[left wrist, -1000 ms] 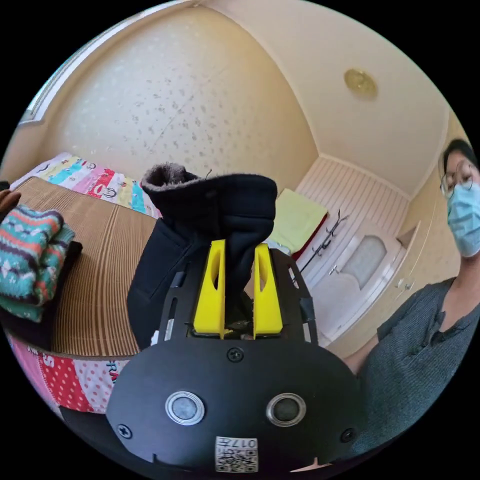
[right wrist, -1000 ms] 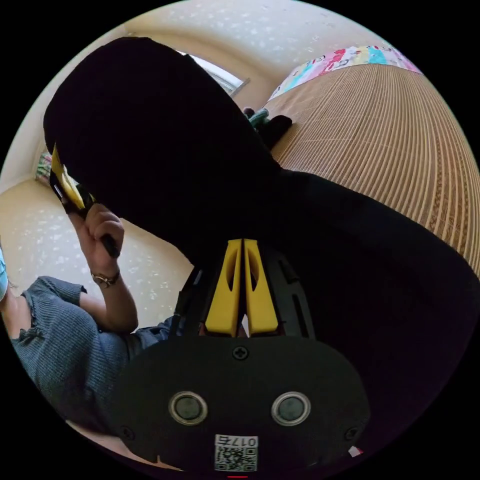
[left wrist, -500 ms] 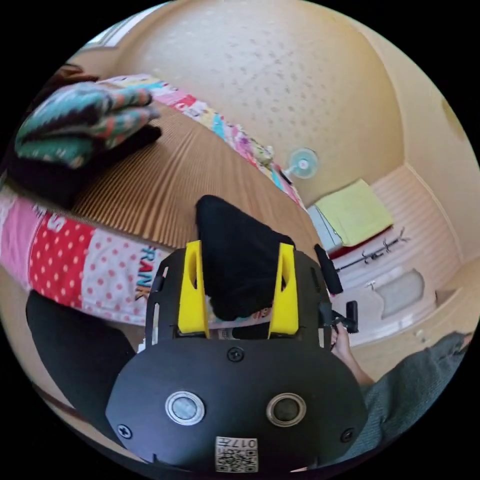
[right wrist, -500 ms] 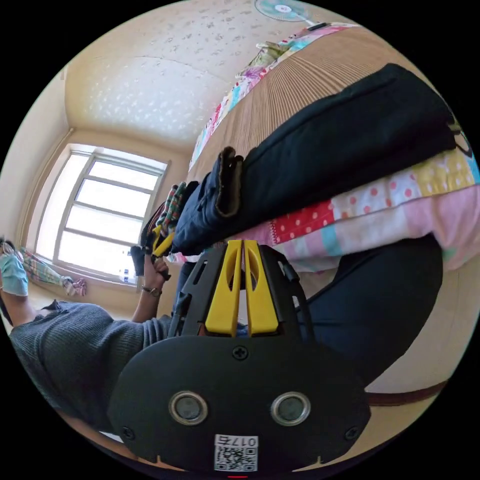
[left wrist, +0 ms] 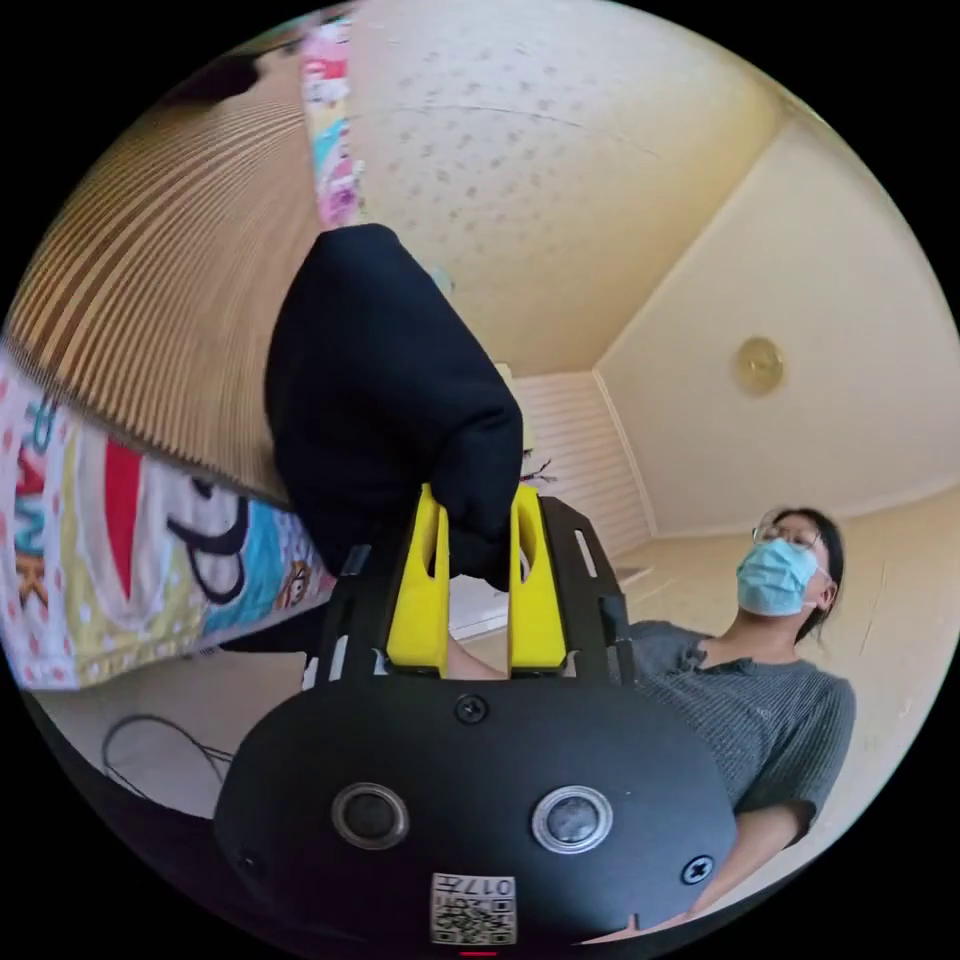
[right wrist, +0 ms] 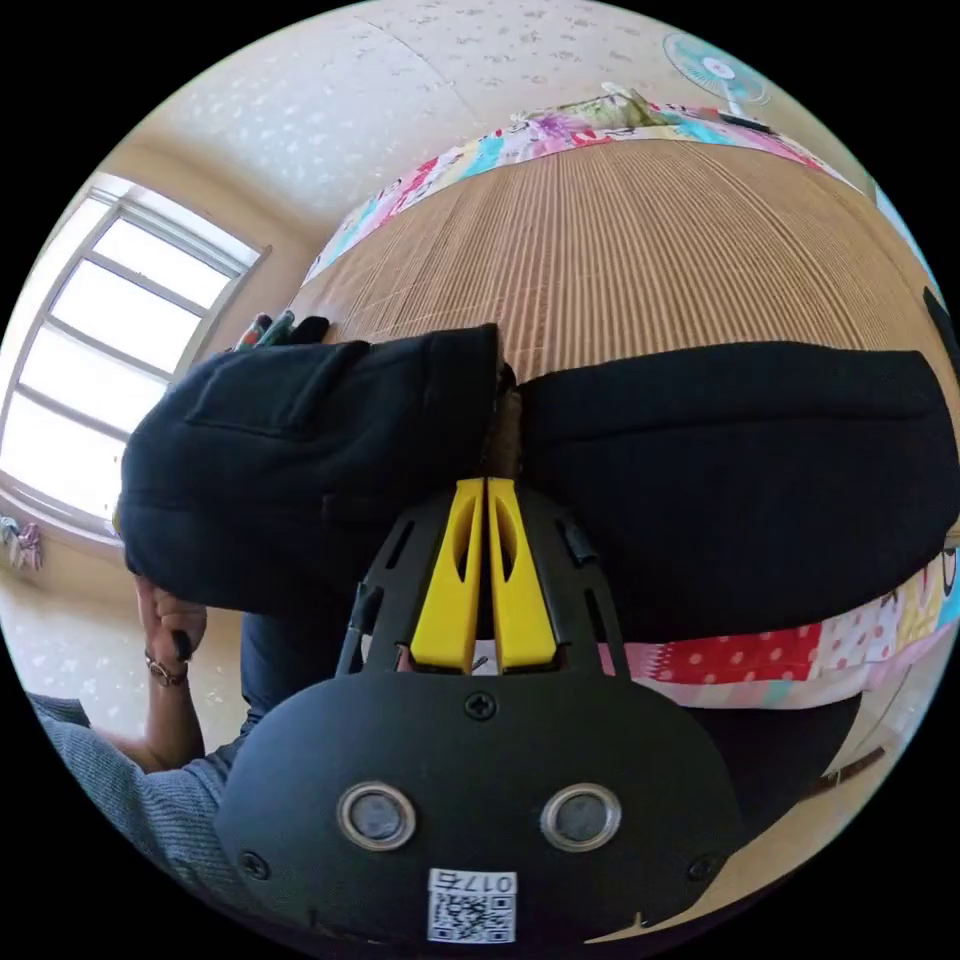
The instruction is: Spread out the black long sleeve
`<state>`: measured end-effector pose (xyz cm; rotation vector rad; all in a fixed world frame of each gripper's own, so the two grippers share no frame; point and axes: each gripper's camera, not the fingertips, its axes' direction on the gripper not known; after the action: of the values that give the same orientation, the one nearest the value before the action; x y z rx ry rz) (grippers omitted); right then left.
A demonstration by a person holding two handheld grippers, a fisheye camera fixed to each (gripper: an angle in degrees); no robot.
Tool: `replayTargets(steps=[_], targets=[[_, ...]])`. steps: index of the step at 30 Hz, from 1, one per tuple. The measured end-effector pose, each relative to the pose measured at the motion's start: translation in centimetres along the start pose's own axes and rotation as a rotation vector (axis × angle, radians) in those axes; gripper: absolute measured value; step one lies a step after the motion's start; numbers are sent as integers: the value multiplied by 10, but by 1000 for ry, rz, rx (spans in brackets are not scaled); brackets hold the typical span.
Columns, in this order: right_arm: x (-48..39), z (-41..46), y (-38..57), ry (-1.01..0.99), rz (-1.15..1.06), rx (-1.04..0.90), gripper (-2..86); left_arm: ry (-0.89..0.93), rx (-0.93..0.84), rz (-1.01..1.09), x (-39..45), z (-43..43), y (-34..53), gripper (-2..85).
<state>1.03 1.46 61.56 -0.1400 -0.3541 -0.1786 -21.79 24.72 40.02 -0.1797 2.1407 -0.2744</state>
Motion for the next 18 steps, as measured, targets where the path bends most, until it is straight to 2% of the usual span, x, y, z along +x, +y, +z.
replayTargets(steps=[2, 5, 9, 11, 13, 15, 17, 18], targets=[[-22, 24, -5, -170, -59, -65, 3, -51, -88, 136, 50, 27, -22, 91], [-41, 42, -17, -328, -139, -125, 5, -147, -206, 227, 82, 83, -43, 97], [-27, 27, -25, -274, -159, -127, 6, -258, -284, 304, 77, 147, -50, 96], [16, 4, -19, -216, -104, -104, 7, -125, -411, 403, 73, 176, -39, 38], [59, -15, -4, -221, -57, -89, 8, -113, -467, 391, 65, 182, -27, 38], [101, -36, 18, -277, -26, -68, 8, -252, -428, 383, 57, 167, -13, 64], [153, -59, 50, -320, 50, -64, 9, -515, -245, 353, 46, 122, 9, 105], [164, -63, 58, -334, 68, -65, 10, -576, -186, 330, 43, 108, 14, 114]])
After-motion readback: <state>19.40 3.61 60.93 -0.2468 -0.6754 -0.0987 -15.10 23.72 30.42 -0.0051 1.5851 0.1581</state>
